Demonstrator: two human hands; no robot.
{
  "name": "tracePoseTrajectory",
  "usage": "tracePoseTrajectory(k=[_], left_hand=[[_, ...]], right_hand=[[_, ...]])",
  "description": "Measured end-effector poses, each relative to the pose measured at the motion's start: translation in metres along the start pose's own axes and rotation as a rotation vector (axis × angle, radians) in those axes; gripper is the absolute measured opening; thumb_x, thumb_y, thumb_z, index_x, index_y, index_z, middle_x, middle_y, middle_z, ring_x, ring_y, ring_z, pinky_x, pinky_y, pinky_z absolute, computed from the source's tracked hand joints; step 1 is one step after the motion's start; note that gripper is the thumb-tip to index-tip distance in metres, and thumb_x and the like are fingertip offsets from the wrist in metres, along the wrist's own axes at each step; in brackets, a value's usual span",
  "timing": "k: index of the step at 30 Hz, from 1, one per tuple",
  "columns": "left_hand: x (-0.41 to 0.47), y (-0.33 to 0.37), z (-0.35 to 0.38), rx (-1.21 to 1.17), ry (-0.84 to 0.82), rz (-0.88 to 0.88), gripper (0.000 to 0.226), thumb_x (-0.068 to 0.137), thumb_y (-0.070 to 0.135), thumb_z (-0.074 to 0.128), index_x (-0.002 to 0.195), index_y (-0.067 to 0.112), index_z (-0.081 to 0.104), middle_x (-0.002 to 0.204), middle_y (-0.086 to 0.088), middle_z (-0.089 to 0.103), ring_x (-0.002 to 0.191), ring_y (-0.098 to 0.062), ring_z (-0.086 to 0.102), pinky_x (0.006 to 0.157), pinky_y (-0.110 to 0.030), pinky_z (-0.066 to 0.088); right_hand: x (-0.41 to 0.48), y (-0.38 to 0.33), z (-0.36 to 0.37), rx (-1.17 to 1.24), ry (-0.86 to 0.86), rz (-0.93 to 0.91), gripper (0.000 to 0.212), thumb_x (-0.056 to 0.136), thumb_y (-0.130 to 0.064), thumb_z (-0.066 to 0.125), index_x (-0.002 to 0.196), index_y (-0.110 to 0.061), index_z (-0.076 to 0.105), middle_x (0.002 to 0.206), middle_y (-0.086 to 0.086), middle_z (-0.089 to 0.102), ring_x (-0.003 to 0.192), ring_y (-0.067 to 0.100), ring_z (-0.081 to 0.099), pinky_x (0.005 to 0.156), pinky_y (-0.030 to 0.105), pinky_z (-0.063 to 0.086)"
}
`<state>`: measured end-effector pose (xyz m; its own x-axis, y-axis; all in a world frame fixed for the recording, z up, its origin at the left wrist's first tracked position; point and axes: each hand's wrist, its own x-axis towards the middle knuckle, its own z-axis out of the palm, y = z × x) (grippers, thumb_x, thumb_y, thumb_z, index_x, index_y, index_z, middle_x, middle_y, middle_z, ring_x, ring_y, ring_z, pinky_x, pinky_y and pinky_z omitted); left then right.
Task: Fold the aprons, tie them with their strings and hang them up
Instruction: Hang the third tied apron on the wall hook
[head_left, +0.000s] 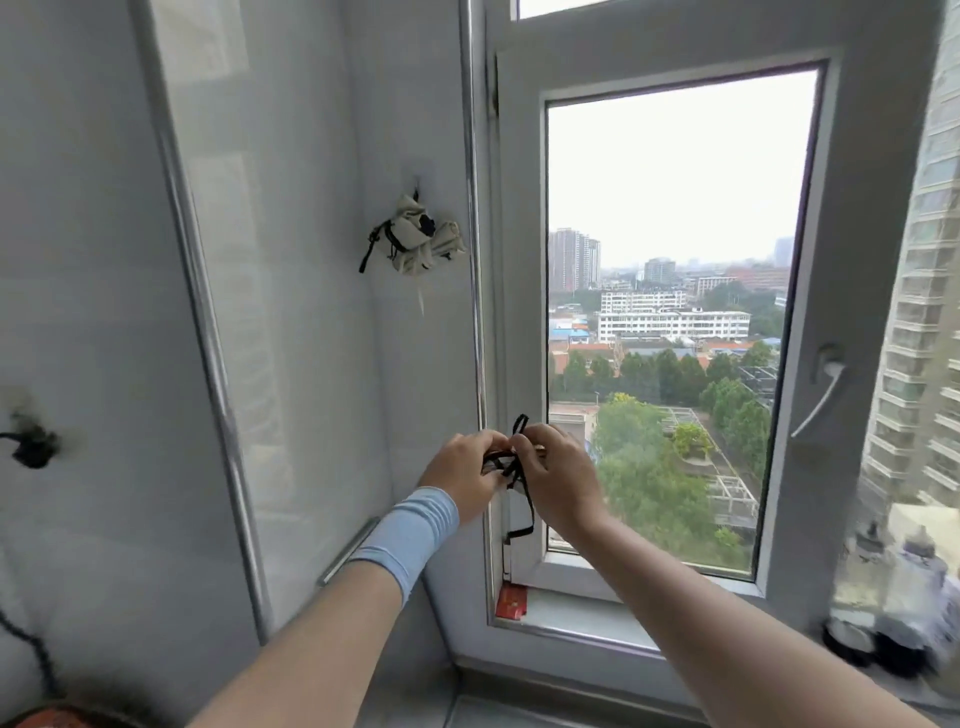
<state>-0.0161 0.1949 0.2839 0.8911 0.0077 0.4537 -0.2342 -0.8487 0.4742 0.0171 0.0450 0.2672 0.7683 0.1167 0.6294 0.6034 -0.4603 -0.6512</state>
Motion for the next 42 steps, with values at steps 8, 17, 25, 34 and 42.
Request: tracePoseTrajectory(k=[8, 17, 25, 34, 42], left_hand=[[0.055, 0.04, -0.072, -0.022, 0.068, 0.032, 0.03, 0.086, 0.031, 0.067, 0.114, 0.031, 0.058, 0.104, 0.01, 0.069, 0.093, -0.011, 0.064, 0.084, -0.023, 0.048], [0.113, 0.052, -0.146, 0.051, 0.343, 0.126, 0.044, 0.077, 0.023, 0.04, 0.116, 0.021, 0.06, 0.115, 0.001, 0.062, 0.111, -0.015, 0.051, 0.098, -0.031, 0.041], [0.188, 0.034, -0.225, 0.59, 0.228, 0.189, 0.047, 0.097, 0.02, 0.037, 0.144, 0.023, 0.042, 0.155, 0.003, 0.03, 0.141, -0.02, 0.023, 0.117, -0.035, 0.02], [0.212, 0.008, -0.263, 0.684, 0.378, 0.267, 0.026, 0.095, 0.041, 0.05, 0.077, 0.022, 0.049, 0.09, 0.003, 0.05, 0.098, -0.016, 0.047, 0.079, -0.031, 0.042], [0.229, -0.006, -0.269, 0.36, 0.282, 0.182, 0.035, 0.08, 0.019, 0.047, 0.113, 0.032, 0.052, 0.105, 0.006, 0.059, 0.096, -0.017, 0.057, 0.085, -0.037, 0.052]], right_hand=[[0.091, -0.048, -0.019, 0.064, 0.132, -0.164, 0.012, 0.091, -0.031, 0.062, 0.085, -0.024, 0.071, 0.084, -0.013, 0.066, 0.088, 0.014, 0.059, 0.077, 0.033, 0.048], [0.161, -0.102, -0.029, -0.042, 0.205, -0.18, 0.024, 0.09, -0.041, 0.055, 0.08, -0.024, 0.068, 0.071, -0.011, 0.066, 0.07, 0.013, 0.059, 0.06, 0.028, 0.043], [0.234, -0.165, -0.034, -0.142, 0.139, -0.237, 0.026, 0.093, -0.035, 0.053, 0.071, -0.025, 0.063, 0.067, -0.011, 0.062, 0.068, 0.012, 0.057, 0.053, 0.024, 0.034], [0.299, -0.214, -0.014, -0.379, 0.111, -0.266, 0.025, 0.094, -0.034, 0.048, 0.092, -0.028, 0.073, 0.085, -0.004, 0.069, 0.08, 0.022, 0.062, 0.064, 0.028, 0.049], [0.335, -0.223, 0.019, -0.55, 0.014, -0.177, 0.022, 0.094, -0.029, 0.051, 0.097, -0.029, 0.073, 0.089, -0.001, 0.067, 0.076, 0.023, 0.063, 0.053, 0.024, 0.038]])
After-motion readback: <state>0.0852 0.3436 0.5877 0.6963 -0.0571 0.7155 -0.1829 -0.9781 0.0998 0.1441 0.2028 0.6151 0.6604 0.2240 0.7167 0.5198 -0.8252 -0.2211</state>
